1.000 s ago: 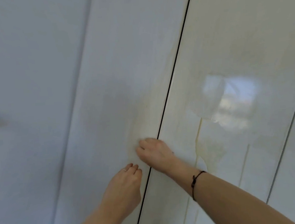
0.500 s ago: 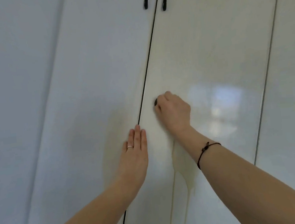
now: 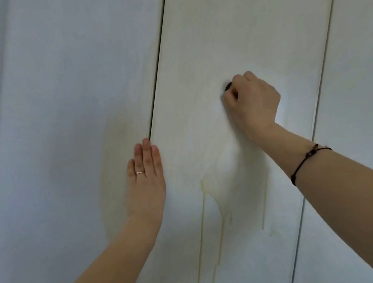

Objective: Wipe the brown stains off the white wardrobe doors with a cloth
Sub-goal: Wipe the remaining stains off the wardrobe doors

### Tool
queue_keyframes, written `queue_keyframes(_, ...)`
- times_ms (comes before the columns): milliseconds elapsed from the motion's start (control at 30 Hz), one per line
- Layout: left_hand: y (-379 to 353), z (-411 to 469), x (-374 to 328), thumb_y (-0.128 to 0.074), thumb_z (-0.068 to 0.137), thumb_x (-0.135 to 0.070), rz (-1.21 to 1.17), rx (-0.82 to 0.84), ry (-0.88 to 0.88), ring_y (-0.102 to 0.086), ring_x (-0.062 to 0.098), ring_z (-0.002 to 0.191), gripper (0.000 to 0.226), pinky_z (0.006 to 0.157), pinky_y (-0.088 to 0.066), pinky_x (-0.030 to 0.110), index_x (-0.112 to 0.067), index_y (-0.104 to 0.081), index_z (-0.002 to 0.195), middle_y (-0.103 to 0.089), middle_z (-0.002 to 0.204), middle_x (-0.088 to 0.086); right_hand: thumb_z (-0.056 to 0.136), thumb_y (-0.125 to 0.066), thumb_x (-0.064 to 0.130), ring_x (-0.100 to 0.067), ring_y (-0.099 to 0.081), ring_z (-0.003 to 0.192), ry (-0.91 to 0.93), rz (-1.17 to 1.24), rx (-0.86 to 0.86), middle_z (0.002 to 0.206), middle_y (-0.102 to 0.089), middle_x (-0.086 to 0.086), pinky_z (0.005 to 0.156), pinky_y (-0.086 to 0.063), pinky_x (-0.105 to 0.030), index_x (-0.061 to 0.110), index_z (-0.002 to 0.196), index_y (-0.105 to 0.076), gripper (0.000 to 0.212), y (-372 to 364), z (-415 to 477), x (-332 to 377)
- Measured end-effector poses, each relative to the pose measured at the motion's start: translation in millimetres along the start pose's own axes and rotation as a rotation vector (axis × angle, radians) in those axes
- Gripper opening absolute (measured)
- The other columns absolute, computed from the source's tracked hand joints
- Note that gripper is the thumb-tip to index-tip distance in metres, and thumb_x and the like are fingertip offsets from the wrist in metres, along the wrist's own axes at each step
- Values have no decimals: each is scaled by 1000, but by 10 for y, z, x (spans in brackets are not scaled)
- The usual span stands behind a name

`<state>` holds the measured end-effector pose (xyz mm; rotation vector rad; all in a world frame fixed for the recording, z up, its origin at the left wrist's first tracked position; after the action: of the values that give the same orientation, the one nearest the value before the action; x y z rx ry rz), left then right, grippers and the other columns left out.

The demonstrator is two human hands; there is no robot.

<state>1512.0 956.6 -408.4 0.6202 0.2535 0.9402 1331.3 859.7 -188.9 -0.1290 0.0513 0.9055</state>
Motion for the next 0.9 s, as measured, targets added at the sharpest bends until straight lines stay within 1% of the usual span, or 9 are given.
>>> queue_keyframes(100, -17, 10, -11, 10, 86, 9, 5, -21, 24, 8, 46, 149, 62, 123, -17, 49, 15, 24, 146, 25, 155, 35, 81, -52, 25, -23, -45, 53, -111, 80, 20, 68, -46, 3, 46, -21, -23, 22, 66, -39, 20, -72, -513, 317)
queue_keyframes(200, 31, 0, -24, 2, 91, 3, 18, -59, 36, 10, 45, 149, 60, 124, -16, 48, 14, 26, 145, 28, 155, 34, 71, -75, 18, -24, -51, 52, 292, 149, 142, 64, -52, -1, 42, -29, -27, 20, 60, -52, 25, -98, -1427, 1154)
queue_keyframes(300, 64, 11, -5, -17, 101, -9, 39, -96, 40, 11, 44, 149, 67, 124, -14, 46, 13, 28, 144, 31, 153, 35, 68, -79, 12, -22, -49, 50, 557, 220, 178, 61, -50, -2, 42, -34, -29, 18, 59, -55, 26, -86, -1812, 1332)
queue_keyframes(400, 91, -5, -20, -2, 99, -1, 34, -87, 14, 7, 47, 149, 56, 124, -17, 48, 15, 25, 145, 27, 153, 37, 78, -72, 21, -25, -55, 54, 681, 191, 218, 68, -56, -3, 39, -37, -28, 19, 66, -59, 18, -73, -1487, 1031)
queue_keyframes(467, 91, -18, -24, 6, 93, 7, 27, -76, 5, 6, 49, 149, 56, 123, -18, 49, 16, 24, 145, 26, 153, 38, 80, -66, 24, -25, -55, 54, 503, 125, 144, 68, -56, -1, 41, -29, -24, 19, 65, -55, 19, 2, -970, 513)
queue_keyframes(567, 99, -36, -6, 5, 91, 7, 16, -80, 2, 5, 50, 149, 58, 123, -19, 50, 18, 23, 145, 26, 152, 40, 76, -56, 19, -20, -35, 48, 110, 26, 15, 60, -39, 3, 51, -13, -20, 20, 60, -35, 27, 233, -387, -379)
queue_keyframes(700, 125, -41, -2, -1, 94, 7, 21, -91, 7, 4, 51, 148, 56, 123, -19, 50, 18, 22, 145, 25, 152, 41, 77, -49, 21, -21, -30, 49, -308, -34, -20, 61, -36, 3, 50, -14, -22, 20, 58, -27, 29, 319, -598, -994)
queue_keyframes(800, 125, -41, -17, 3, 93, 9, 41, -95, 3, 4, 51, 148, 55, 122, -20, 50, 18, 22, 145, 24, 152, 41, 75, -56, 20, -19, -33, 51, -367, -27, -27, 63, -38, 6, 49, -12, -20, 22, 60, -35, 26, 306, -989, -846)
queue_keyframes(900, 124, -53, -30, 4, 91, 9, 45, -86, 8, 4, 50, 149, 57, 122, -21, 49, 18, 23, 144, 26, 152, 41, 74, -60, 15, -15, -33, 51, -203, 18, -20, 61, -42, 5, 47, -13, -18, 22, 58, -41, 26, 312, -1286, -534)
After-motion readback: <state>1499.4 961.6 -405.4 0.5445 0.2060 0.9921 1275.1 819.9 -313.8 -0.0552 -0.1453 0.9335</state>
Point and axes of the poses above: each hand's wrist, its own z-axis towards the middle knuckle, its own y-axis out of the back of the hand, x = y × z, the point moved 9 cm from there along z, towards the middle knuckle
